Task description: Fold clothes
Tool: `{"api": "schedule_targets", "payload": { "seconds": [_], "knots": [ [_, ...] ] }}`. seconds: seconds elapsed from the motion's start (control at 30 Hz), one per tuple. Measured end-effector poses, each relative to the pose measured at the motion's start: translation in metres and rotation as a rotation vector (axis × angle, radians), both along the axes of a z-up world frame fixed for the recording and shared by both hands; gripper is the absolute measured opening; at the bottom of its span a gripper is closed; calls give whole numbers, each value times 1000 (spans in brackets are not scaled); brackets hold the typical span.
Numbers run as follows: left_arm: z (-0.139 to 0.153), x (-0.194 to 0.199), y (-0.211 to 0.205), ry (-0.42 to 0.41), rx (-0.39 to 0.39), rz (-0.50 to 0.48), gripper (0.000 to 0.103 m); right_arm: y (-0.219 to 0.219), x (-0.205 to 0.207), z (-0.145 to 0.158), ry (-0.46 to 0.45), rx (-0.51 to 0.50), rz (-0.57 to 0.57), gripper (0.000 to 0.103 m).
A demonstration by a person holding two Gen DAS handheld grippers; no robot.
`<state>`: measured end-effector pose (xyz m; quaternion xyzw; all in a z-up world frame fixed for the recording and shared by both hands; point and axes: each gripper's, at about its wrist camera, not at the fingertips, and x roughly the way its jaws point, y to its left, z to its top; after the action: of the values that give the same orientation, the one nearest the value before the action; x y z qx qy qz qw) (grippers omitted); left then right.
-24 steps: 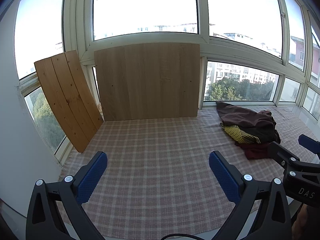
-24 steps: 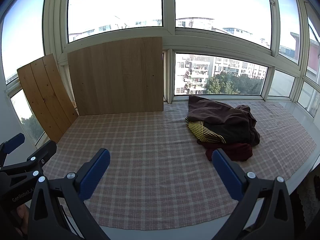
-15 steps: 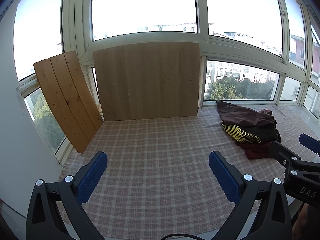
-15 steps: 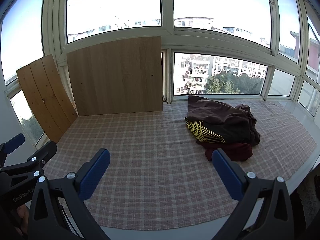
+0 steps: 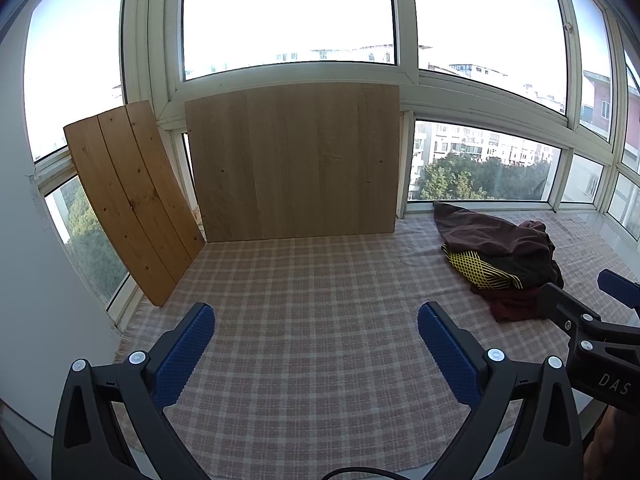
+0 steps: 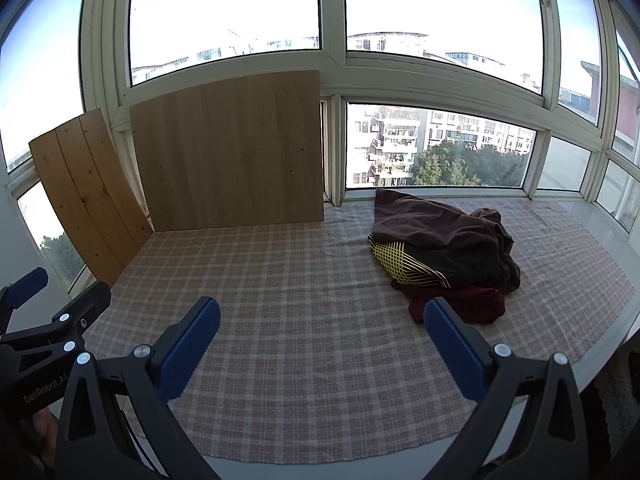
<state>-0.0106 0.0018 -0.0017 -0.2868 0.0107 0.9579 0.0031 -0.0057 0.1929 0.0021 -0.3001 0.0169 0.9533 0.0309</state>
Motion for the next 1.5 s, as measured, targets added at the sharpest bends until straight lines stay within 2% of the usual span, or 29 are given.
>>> {"api": "schedule_targets", "payload": {
  "seconds": [1.5],
  "knots": [
    [-3, -25, 7, -20, 6, 7, 103, 4, -26, -3, -31, 10, -3, 103]
  ]
}}
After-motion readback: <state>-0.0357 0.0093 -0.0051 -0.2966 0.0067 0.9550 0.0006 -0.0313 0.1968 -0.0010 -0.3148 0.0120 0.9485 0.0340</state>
